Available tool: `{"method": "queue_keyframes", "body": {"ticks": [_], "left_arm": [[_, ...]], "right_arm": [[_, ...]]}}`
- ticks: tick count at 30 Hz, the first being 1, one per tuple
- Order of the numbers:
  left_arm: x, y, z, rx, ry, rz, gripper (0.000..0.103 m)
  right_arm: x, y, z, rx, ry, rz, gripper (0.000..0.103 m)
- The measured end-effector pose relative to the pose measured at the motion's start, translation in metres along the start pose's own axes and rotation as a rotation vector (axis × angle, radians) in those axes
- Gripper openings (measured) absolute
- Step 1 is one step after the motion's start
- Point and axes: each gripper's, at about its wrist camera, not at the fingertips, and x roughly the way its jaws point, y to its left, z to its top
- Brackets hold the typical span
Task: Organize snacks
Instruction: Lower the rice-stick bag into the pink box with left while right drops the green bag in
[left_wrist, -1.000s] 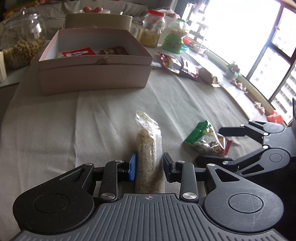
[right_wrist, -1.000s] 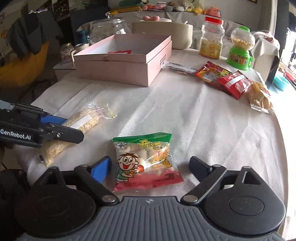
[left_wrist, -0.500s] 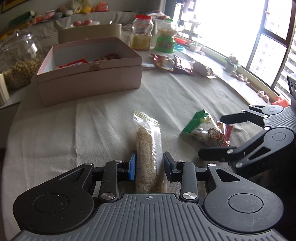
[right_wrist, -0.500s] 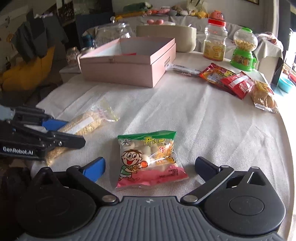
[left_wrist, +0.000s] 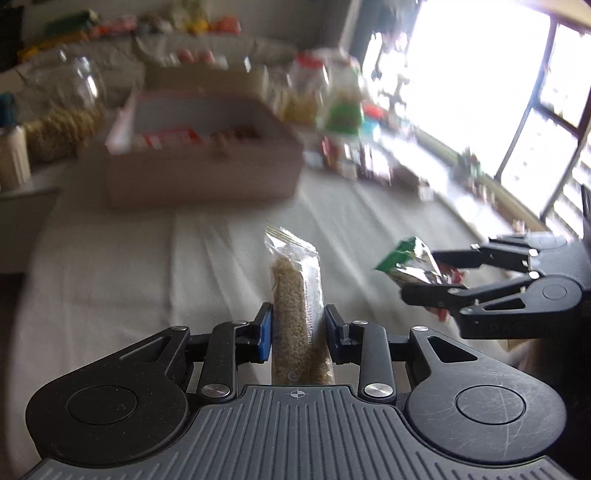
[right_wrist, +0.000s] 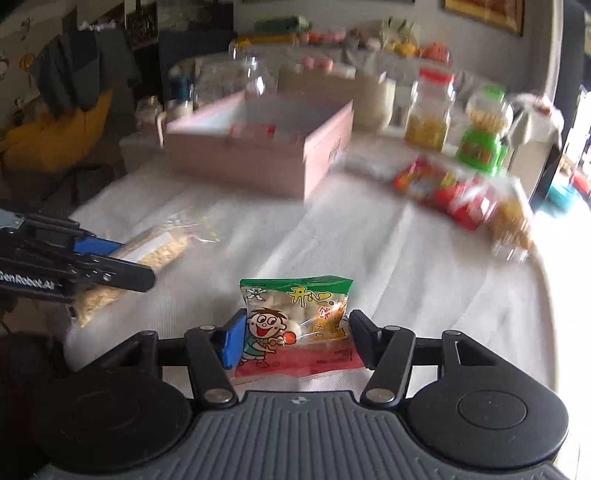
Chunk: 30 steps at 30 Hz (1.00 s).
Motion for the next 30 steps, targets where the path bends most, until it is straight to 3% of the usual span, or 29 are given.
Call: {"method": "queue_keyframes", "body": {"ticks": [6, 8, 11, 13, 17, 20, 23, 25, 26, 30], "left_arm": [[-0.05, 0.019, 0.102, -0.022, -0.325, 0.043, 0.034], [-0.044, 0.021, 0.138, 0.01, -0.334, 0.045, 0.034], [-0.006, 0.033, 0.177, -0.058, -0.256, 0.003, 0.034], [0.03, 0.042, 0.191, -0.117, -0.177, -0.034, 0.034], [0.107, 0.053, 0.197, -0.211, 0.013, -0.037, 0.034], [0.155, 0.057, 0.179, -0.133, 0.106, -0.063, 0.035], [0.184, 0.06, 0.165, -0.079, 0.222, -0.009, 0.037], [0.176, 0.065, 0.162, -0.077, 0.176, 0.005, 0.042], [0.167, 0.069, 0.163, -0.089, 0.131, 0.017, 0.038], [0.114, 0.094, 0.165, -0.172, -0.092, 0.022, 0.038]], "right_arm": [[-0.056, -0.016, 0.097, 0.012, -0.302, -0.032, 0.059], [-0.067, -0.023, 0.131, 0.041, -0.389, -0.037, 0.059], [-0.064, -0.028, 0.169, 0.054, -0.46, -0.071, 0.059], [-0.053, -0.029, 0.184, 0.061, -0.456, -0.073, 0.059], [-0.02, -0.029, 0.191, 0.04, -0.398, -0.093, 0.059], [0.006, -0.032, 0.192, 0.031, -0.331, -0.121, 0.059], [0.03, -0.036, 0.189, 0.042, -0.264, -0.137, 0.059], [0.045, -0.036, 0.191, 0.046, -0.227, -0.145, 0.059], [0.052, -0.035, 0.193, 0.048, -0.215, -0.144, 0.059], [0.076, -0.023, 0.203, 0.044, -0.182, -0.125, 0.059]]}}
